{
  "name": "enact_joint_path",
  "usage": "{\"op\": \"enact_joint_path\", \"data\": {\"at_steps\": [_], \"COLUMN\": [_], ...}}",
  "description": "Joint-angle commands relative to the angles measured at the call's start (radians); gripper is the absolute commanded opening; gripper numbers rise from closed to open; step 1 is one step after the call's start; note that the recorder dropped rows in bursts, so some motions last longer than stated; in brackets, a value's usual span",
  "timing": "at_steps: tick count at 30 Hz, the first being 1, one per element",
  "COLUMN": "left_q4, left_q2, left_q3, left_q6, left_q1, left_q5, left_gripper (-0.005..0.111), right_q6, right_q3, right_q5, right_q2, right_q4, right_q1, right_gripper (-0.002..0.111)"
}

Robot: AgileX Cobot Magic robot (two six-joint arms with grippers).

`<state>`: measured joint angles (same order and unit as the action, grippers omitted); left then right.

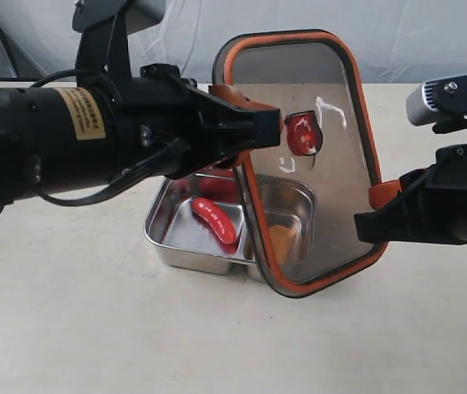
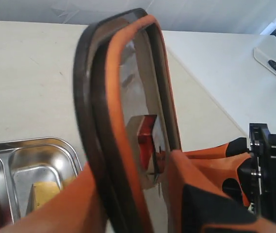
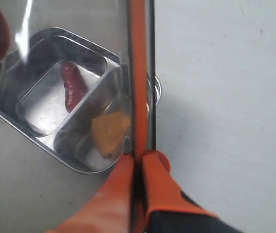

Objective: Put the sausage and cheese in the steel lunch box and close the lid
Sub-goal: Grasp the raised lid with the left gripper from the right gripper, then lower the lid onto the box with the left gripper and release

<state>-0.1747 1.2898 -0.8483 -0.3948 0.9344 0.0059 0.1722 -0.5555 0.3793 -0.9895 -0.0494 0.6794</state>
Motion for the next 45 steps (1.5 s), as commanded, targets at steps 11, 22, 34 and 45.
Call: {"op": "enact_joint_path", "data": {"at_steps": [11, 22, 34, 45], "left_q4": [0.116, 0.337, 1.338, 1.594], "left_q2": [0.0, -0.008, 0.095, 0.292], "left_q3": [-0.007, -0.048, -0.146, -0.146], "left_q6": [0.006, 0.017, 0.011, -0.149], "left_q1": [0.005, -0.049, -0.001, 0.316], "left_q5": [-0.046, 0.027, 0.512, 0.868], "left_gripper": [0.0, 0.0, 0.0, 0.0], "right_q6": [-0.009, 0.043, 0.145, 0.321], "right_q3": [0.001, 0.001, 0.001, 0.001], "right_q5": [-0.01, 0.064, 0.152, 0.222], "right_q2": [0.007, 0.069, 0.228, 0.228], "right_q4": [-0.01, -0.111, -0.241, -0.404], "right_q1": [0.003, 0.003, 0.003, 0.003], "right_gripper": [0.007, 0.042, 0.042, 0.042]}}
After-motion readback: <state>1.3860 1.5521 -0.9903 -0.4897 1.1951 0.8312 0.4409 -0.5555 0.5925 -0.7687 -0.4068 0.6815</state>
